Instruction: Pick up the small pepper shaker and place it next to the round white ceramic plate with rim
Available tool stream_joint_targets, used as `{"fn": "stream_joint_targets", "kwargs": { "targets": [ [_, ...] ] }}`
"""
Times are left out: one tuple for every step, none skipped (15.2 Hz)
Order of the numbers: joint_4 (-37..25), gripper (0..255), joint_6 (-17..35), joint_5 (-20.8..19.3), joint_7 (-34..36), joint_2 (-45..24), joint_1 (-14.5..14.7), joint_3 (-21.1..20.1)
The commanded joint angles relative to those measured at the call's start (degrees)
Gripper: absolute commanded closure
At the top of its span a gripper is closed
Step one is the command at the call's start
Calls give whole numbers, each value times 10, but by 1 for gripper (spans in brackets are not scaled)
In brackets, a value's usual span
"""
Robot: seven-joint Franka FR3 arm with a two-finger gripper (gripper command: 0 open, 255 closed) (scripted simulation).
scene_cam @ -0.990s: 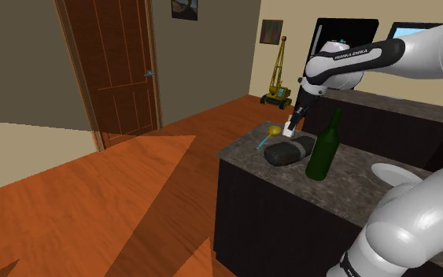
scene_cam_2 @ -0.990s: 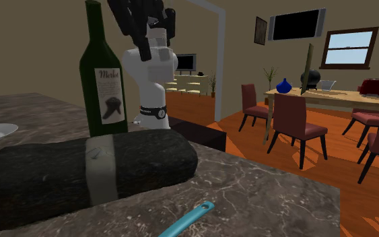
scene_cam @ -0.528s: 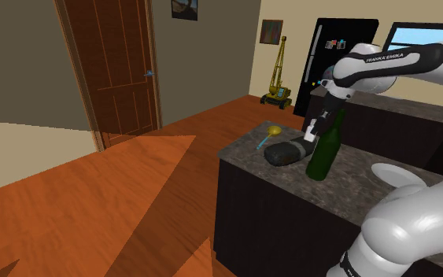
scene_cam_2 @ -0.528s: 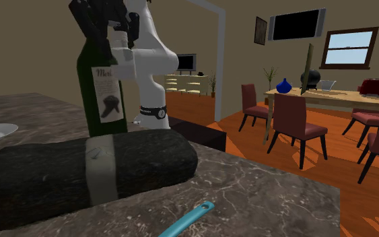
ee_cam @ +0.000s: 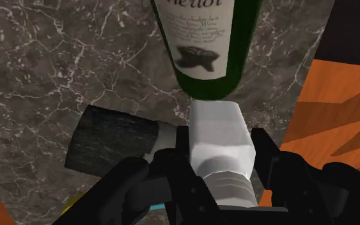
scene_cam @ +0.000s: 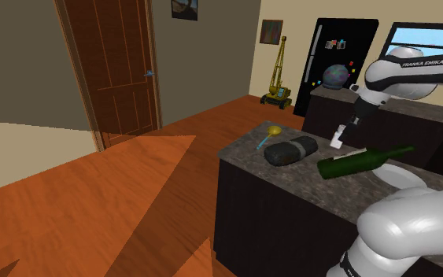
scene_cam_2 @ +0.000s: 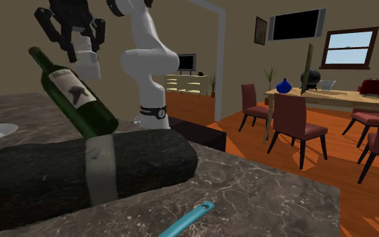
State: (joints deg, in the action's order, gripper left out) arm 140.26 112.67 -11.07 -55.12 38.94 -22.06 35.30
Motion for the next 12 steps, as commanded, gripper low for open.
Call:
{"fn": "stream_joint_targets", "kwargs": {
  "targets": [
    [-4,255,-13,-12,-25,10,-14,19],
    [-6,255,-20,-19,-37,15,-21,27],
    [-8,255,-26,-25,-50,20,-28,37],
    [-11,255,-33,-32,-62,25,-35,46],
    [-15,255,-39,-38,-75,28,-41,56],
    [-19,255,-45,-44,-88,31,-47,66],
    [-24,255,-51,-49,-101,33,-52,76],
    [-30,255,-57,-55,-114,35,-57,86],
    [-36,255,-62,-60,-127,36,-61,97],
    [-43,255,-68,-65,-140,36,-65,108],
    [-50,255,-73,-70,-154,36,-69,119],
    [-58,255,-78,-75,-168,35,-72,130]
  ]
}}
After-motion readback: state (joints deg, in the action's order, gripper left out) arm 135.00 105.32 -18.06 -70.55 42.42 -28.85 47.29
